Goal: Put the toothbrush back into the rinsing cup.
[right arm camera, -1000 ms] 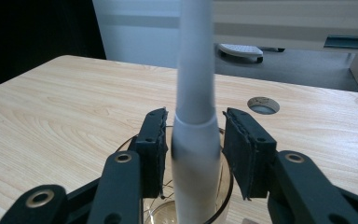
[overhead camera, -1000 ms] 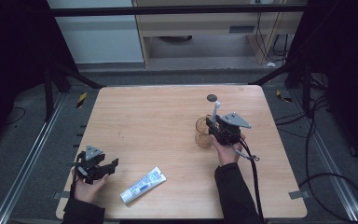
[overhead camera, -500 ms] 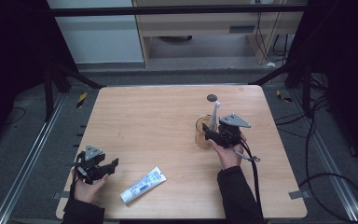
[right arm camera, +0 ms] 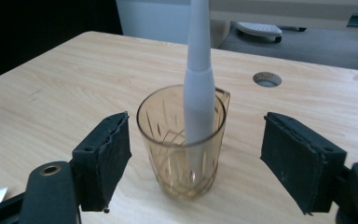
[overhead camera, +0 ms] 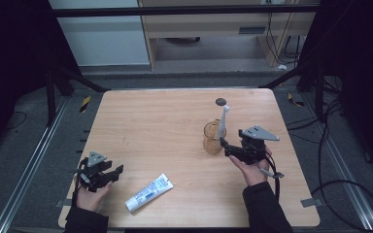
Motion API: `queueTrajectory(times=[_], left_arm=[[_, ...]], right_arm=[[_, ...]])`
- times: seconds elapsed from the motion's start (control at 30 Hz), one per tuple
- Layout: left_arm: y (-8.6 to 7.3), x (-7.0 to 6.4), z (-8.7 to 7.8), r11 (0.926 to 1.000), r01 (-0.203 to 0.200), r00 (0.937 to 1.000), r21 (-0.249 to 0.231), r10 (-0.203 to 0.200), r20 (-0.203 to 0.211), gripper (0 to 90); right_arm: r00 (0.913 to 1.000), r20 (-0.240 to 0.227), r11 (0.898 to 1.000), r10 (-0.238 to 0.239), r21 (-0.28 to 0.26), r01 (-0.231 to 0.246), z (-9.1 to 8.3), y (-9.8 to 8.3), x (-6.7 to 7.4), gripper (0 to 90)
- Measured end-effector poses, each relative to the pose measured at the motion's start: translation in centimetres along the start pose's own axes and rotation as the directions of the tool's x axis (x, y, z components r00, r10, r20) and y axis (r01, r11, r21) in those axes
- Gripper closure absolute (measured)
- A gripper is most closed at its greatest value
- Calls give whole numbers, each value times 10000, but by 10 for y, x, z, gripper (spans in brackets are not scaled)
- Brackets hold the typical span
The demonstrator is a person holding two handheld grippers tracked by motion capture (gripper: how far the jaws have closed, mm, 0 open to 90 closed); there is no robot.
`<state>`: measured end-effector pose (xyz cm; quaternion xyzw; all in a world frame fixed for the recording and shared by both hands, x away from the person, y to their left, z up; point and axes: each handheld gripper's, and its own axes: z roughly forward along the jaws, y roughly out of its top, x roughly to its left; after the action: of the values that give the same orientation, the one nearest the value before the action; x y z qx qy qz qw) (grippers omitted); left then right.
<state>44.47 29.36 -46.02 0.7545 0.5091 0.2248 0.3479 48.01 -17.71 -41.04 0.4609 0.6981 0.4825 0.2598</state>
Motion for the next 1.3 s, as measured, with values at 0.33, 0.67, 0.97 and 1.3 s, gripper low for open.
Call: queueTrajectory(times=[0.33, 0.67, 0.97, 1.3], left_arm=[[2, -9, -4, 9988, -472, 9959, 94, 463, 778, 647], [2, -20, -7, 9937, -996, 9850, 520, 911, 1462, 756], [-6, -35, -11, 9746, -1848, 9636, 1266, 1544, 2182, 820], [4, -44, -11, 9644, -2312, 9446, 1281, 1910, 2670, 631]], right_arm=[[9992, -230, 9972, -318, 677, 333, -16, -23, -13, 255], [9998, 31, 9940, -179, 1082, 175, -27, -38, -30, 282], [9994, 15, 9875, -332, 1545, 326, -33, -51, -33, 308], [9989, 14, 9843, -474, 1702, 465, -35, -56, -35, 310]])
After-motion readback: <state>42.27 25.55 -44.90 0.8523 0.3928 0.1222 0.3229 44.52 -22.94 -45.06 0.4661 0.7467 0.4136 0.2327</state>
